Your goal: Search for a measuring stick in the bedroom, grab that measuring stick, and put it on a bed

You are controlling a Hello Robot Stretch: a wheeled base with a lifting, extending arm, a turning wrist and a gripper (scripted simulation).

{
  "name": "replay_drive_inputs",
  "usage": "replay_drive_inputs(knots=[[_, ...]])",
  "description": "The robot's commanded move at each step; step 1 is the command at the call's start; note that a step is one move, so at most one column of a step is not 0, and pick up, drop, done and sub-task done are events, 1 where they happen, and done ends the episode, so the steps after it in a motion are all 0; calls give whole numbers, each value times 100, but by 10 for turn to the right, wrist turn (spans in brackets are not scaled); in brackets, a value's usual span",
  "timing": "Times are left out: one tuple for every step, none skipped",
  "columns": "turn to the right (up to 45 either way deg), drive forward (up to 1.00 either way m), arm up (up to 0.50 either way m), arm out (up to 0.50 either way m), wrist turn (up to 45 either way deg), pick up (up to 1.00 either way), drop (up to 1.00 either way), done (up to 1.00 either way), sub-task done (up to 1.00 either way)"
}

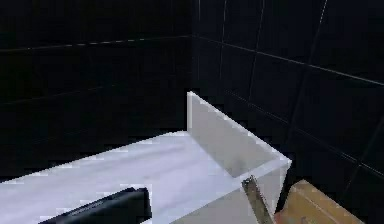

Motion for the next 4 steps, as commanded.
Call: replay_drive_inputs(knots=[[-420, 0, 0, 0, 0, 0, 0, 0, 0], [-90, 0, 0, 0, 0, 0, 0, 0, 0], [0, 0, 50, 0, 0, 0, 0, 0, 0], [0, 0, 28, 0, 0, 0, 0, 0, 0]])
